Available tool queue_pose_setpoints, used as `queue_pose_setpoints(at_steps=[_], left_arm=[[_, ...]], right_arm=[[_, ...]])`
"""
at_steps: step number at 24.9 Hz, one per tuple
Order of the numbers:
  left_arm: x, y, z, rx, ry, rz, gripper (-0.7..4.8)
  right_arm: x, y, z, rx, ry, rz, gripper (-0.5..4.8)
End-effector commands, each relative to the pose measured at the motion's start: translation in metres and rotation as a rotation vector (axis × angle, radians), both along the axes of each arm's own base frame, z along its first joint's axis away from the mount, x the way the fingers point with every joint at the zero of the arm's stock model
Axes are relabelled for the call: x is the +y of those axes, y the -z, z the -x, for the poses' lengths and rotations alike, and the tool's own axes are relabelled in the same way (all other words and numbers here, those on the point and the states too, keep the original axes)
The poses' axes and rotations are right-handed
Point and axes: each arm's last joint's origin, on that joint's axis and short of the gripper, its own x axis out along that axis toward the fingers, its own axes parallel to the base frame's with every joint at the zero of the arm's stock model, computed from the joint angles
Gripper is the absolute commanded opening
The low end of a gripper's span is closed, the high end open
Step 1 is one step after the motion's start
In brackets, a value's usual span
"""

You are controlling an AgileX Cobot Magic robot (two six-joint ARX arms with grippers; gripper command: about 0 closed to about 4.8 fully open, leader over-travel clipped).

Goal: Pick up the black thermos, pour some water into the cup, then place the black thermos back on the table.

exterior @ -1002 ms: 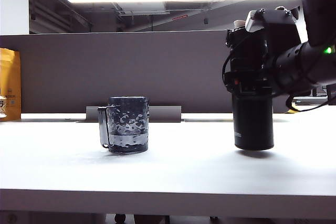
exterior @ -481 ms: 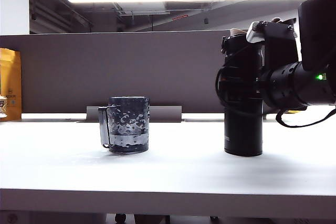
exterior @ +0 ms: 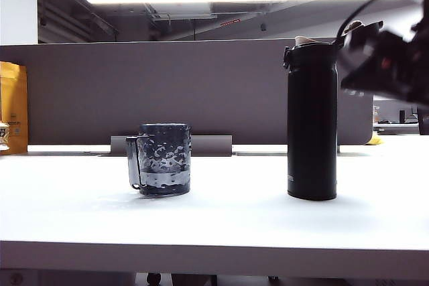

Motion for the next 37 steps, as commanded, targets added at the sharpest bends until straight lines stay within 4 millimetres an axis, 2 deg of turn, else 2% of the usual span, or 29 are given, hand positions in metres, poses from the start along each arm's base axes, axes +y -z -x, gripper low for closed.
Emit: queue_pose_setpoints(at_steps=[1, 6, 9, 11, 15, 19, 23, 28, 31, 37], left_arm=[[0.014, 0.003, 0.022, 0.081, -0.009, 0.011, -0.06], [0.03, 0.007, 0.049, 0.076, -0.025, 0.112, -0.06], [0.035, 0.021, 0.057, 0.033, -0.026, 0.179, -0.06], [0.036, 0.037, 0.06, 0.052, -0.039, 0.22, -0.06], [0.037, 0.072, 0.059, 0.126, -0.082, 0.291, -0.06], [0.034, 0.101, 0.054, 0.104, -0.089, 0.325, -0.06], [0.03, 0.123, 0.046, 0.07, -0.11, 0.337, -0.06], [0.027, 0.152, 0.04, 0.098, -0.115, 0.316, -0.06], [0.026, 0.167, 0.039, 0.115, -0.119, 0.301, -0.06], [0.026, 0.167, 0.039, 0.093, -0.125, 0.257, -0.03]], right_arm=[[-0.005, -0.014, 0.014, 0.104, -0.069, 0.035, -0.08], [-0.018, -0.023, 0.037, 0.143, -0.05, 0.099, -0.08], [-0.024, -0.028, 0.05, 0.105, -0.05, 0.081, -0.08], [-0.028, -0.027, 0.057, 0.072, -0.059, 0.065, -0.08], [-0.034, -0.014, 0.069, 0.029, -0.06, 0.068, -0.08], [-0.038, 0.006, 0.076, 0.018, -0.058, 0.067, -0.08], [-0.042, 0.013, 0.079, 0.078, 0.012, 0.104, -0.08], [-0.043, 0.017, 0.081, 0.117, 0.016, 0.124, -0.08], [-0.043, 0.021, 0.081, 0.146, 0.008, 0.14, 0.02], [-0.043, 0.023, 0.082, 0.209, 0.015, 0.079, 0.03]])
